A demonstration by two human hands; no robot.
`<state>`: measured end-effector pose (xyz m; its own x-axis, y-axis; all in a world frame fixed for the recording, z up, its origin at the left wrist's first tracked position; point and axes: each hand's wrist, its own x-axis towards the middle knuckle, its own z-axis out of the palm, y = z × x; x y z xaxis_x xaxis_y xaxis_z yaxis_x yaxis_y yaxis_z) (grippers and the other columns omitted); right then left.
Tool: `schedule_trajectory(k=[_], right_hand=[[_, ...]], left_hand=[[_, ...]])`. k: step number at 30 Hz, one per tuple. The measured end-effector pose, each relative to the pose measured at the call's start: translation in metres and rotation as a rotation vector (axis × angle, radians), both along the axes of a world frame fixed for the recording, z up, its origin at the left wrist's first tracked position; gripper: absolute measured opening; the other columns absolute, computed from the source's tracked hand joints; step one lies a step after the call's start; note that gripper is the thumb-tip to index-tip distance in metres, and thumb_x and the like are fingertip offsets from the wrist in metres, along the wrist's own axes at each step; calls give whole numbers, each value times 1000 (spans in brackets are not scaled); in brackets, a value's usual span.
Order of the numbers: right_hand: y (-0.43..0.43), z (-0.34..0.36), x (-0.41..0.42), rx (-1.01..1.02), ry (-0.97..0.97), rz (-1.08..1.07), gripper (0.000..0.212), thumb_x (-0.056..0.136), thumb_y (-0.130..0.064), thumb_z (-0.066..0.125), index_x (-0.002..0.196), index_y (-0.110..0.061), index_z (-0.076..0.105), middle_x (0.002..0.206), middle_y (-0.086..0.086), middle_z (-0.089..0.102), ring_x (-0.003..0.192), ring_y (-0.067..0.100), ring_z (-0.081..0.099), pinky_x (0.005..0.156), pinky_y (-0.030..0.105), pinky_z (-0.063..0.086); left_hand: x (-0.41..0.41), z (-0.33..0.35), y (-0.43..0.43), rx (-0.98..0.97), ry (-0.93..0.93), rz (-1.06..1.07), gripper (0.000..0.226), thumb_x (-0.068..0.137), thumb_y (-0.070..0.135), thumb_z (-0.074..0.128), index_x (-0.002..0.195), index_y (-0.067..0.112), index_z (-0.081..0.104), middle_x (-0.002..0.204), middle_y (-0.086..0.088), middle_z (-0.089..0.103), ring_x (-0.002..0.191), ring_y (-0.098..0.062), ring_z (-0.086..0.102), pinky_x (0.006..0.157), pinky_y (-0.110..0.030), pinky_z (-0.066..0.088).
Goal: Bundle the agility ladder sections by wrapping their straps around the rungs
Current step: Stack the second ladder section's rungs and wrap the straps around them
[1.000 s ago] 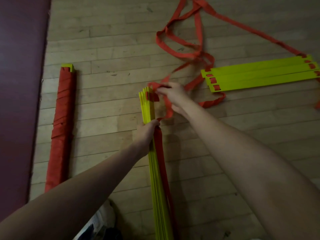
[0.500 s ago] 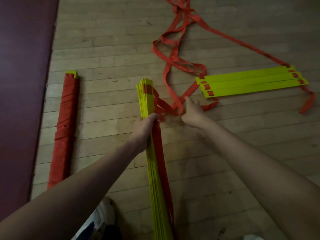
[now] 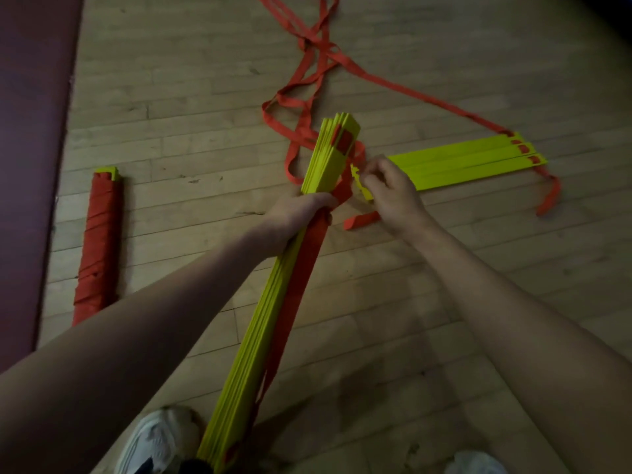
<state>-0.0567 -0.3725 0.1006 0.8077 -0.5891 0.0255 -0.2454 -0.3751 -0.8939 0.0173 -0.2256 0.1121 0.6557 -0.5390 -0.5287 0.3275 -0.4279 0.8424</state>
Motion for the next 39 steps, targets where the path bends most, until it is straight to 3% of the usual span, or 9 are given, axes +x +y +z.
schedule_trajectory(k=[6,9,18,22,26,29,33,36,39], right_hand=[[2,-20,-13,-29,150,379,42,80,-1,69,118,-9,53,113,-3,58,106,9,55,90,11,42],[6,-23,-12,-123,157,418,21,80,-7,70,99,-13,63,96,-5,62,97,18,60,86,33,48],[8,-10,-13,35,186,405,14,69,-27,60,70,-24,46,60,-9,48,55,1,43,55,24,35],[-3,2,-11,-62,259,506,19,79,-7,69,83,-24,62,76,-7,57,62,-7,52,62,10,41],[-7,10,-8,-37,289,562,21,77,-12,78,80,-24,61,88,7,58,76,16,58,71,30,51],[-6,12,-6,-209,200,470,20,74,-17,80,82,-16,61,83,3,59,77,14,54,65,11,38],[-16,17,-5,-344,105,403,29,69,-20,83,79,-16,57,84,3,56,81,13,47,64,13,32],[-26,15,-3,-515,25,355,32,66,-27,82,82,-7,63,101,10,52,101,17,42,82,17,30],[-31,12,-4,-306,81,321,26,72,-22,81,78,-19,56,113,6,48,113,17,44,96,24,35]], left_hand=[[-7,-16,7,-65,196,-124,14,84,25,64,81,12,61,64,0,60,54,-13,53,57,-25,44],[-9,-18,12,-63,234,-145,14,88,25,61,82,12,59,64,0,59,53,-11,53,57,-24,45],[-14,-22,20,-38,205,-226,18,87,33,65,90,15,63,74,3,63,65,-11,57,62,-25,48],[-16,-27,22,14,195,-236,32,80,18,72,110,12,60,84,-4,62,76,-17,60,62,-28,52],[-17,-30,19,-42,150,-228,39,77,16,76,113,9,60,88,-5,61,78,-17,59,64,-28,52],[-19,-33,18,14,97,-223,44,73,23,79,111,11,59,88,-5,60,80,-17,57,66,-30,49],[-25,-34,14,-31,144,-229,26,80,30,65,98,12,61,79,-4,68,72,-17,57,69,-33,47],[-28,-32,13,-41,224,-240,21,91,32,51,98,13,57,68,-4,65,60,-15,53,60,-27,44],[-31,-32,14,-56,256,-262,25,93,36,49,96,13,57,68,-6,63,55,-14,53,56,-25,44]])
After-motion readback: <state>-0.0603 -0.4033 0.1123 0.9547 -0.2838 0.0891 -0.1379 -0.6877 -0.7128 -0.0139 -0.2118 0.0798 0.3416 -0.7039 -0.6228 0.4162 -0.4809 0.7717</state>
